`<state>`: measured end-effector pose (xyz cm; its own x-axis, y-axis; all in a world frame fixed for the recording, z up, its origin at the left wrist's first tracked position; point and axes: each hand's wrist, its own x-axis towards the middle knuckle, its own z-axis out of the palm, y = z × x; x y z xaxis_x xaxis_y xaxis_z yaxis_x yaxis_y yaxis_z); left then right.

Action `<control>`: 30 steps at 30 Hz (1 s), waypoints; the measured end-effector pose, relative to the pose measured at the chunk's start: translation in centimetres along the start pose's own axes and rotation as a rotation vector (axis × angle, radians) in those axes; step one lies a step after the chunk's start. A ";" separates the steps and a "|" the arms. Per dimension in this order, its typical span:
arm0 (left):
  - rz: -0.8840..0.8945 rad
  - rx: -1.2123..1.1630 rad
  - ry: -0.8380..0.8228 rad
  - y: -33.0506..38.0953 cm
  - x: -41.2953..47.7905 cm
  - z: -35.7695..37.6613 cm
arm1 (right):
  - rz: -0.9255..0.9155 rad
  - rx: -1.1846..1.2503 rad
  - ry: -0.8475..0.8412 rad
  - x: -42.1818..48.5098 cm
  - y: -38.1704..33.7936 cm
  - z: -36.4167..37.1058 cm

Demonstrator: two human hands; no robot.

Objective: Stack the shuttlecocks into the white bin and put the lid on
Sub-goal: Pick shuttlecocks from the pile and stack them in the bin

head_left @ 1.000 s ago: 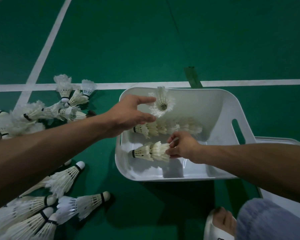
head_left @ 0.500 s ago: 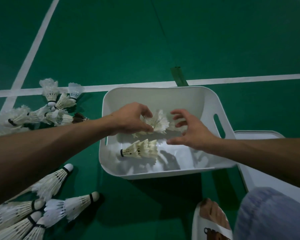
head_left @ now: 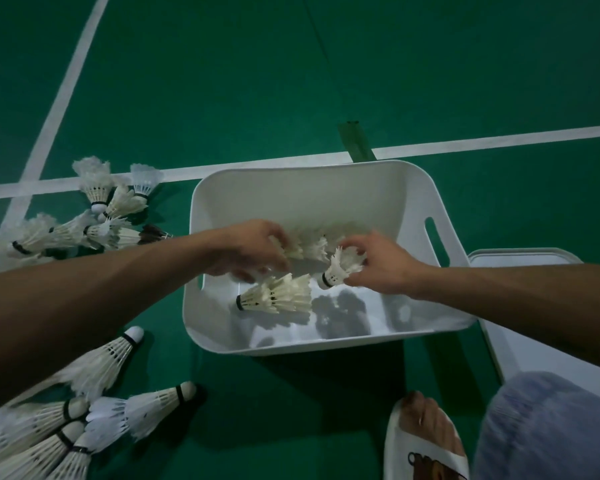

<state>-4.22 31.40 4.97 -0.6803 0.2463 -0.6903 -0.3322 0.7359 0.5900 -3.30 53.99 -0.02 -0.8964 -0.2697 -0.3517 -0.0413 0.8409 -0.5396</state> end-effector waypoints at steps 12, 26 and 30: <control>-0.195 0.031 -0.152 -2.7 1.7 2.6 | 0.235 0.185 -0.191 0.5 -1.0 4.2; -0.166 -0.052 -0.278 -3.2 1.7 2.9 | 0.489 0.579 -0.217 1.5 -2.2 6.1; -0.122 -0.054 -0.224 -3.2 1.6 2.9 | 0.346 0.414 -0.165 2.4 -2.6 5.7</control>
<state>-2.36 31.30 0.80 -0.4736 0.2956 -0.8297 -0.4415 0.7355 0.5140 -2.79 48.51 -3.86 -0.7446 -0.1085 -0.6586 0.4494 0.6480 -0.6149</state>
